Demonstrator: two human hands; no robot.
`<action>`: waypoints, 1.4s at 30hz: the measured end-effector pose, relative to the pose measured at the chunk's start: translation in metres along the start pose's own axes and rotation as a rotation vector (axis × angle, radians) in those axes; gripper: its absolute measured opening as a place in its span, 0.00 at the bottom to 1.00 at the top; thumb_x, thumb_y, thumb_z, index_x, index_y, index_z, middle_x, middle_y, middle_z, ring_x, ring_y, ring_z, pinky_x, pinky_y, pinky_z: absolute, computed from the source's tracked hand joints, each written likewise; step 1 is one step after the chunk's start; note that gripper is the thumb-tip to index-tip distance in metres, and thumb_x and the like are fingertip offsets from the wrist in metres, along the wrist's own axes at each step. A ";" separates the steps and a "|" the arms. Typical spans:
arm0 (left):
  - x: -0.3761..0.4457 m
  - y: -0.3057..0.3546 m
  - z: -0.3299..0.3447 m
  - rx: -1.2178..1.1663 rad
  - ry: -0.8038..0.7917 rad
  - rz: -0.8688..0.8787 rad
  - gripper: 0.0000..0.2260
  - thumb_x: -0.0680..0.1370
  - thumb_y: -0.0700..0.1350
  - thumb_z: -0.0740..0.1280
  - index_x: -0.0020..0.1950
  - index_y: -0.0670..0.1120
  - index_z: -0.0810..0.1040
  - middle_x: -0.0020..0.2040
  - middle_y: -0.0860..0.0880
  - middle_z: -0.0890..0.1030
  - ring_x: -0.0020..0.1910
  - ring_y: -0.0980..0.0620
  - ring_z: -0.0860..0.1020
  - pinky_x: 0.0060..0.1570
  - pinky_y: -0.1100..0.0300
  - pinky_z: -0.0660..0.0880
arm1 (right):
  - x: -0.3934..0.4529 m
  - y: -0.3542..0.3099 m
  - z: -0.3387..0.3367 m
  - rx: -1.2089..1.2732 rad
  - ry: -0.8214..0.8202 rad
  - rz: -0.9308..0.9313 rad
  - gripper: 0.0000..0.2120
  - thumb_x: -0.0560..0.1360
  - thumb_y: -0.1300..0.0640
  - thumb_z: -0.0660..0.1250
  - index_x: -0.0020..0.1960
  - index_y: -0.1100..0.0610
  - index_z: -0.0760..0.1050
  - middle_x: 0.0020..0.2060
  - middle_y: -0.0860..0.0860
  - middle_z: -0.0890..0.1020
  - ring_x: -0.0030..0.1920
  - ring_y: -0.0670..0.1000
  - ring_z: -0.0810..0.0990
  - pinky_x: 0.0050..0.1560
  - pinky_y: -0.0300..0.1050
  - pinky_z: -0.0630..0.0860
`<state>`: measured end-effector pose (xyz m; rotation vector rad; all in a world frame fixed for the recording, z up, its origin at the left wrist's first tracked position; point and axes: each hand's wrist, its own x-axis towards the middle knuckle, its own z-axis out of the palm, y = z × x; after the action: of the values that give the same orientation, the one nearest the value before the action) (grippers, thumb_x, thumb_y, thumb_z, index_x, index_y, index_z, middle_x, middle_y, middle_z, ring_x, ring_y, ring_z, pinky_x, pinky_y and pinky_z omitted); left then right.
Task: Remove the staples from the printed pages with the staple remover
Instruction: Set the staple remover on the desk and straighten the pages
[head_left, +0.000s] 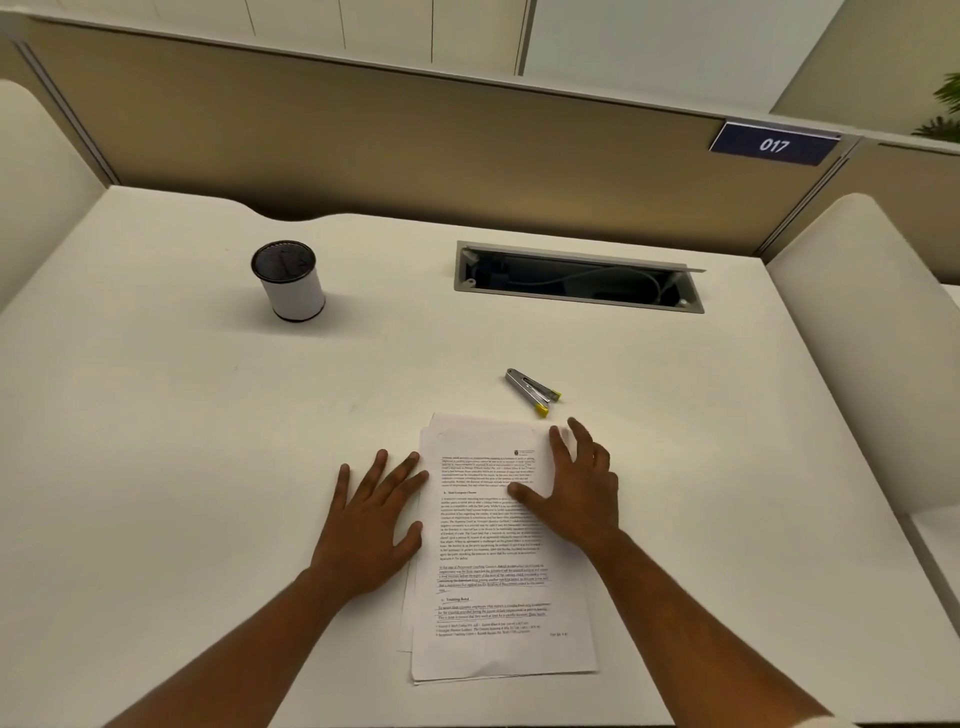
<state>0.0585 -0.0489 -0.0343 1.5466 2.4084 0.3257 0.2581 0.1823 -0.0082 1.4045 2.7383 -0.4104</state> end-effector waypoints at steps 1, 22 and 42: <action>-0.001 -0.002 -0.001 -0.003 -0.001 -0.001 0.29 0.79 0.60 0.56 0.81 0.60 0.57 0.82 0.63 0.48 0.82 0.54 0.41 0.79 0.39 0.39 | 0.002 0.000 0.000 -0.022 -0.027 -0.018 0.53 0.66 0.18 0.58 0.82 0.47 0.54 0.82 0.44 0.53 0.78 0.55 0.57 0.67 0.58 0.71; 0.002 -0.008 0.000 -0.127 0.024 -0.001 0.32 0.80 0.58 0.59 0.82 0.58 0.52 0.83 0.61 0.46 0.82 0.53 0.41 0.81 0.44 0.42 | 0.003 -0.022 -0.015 0.992 -0.014 0.217 0.52 0.63 0.59 0.85 0.79 0.53 0.61 0.70 0.51 0.76 0.66 0.51 0.76 0.68 0.51 0.74; 0.058 0.054 -0.129 -1.188 0.444 -0.153 0.10 0.83 0.50 0.64 0.63 0.51 0.75 0.56 0.51 0.84 0.55 0.50 0.84 0.54 0.44 0.83 | -0.006 -0.067 -0.095 1.280 0.142 0.036 0.14 0.76 0.53 0.75 0.59 0.56 0.81 0.50 0.52 0.88 0.50 0.57 0.88 0.49 0.55 0.86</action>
<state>0.0380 0.0193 0.0988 0.7485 1.8330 1.7841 0.2157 0.1641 0.0989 1.5727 2.4620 -2.3901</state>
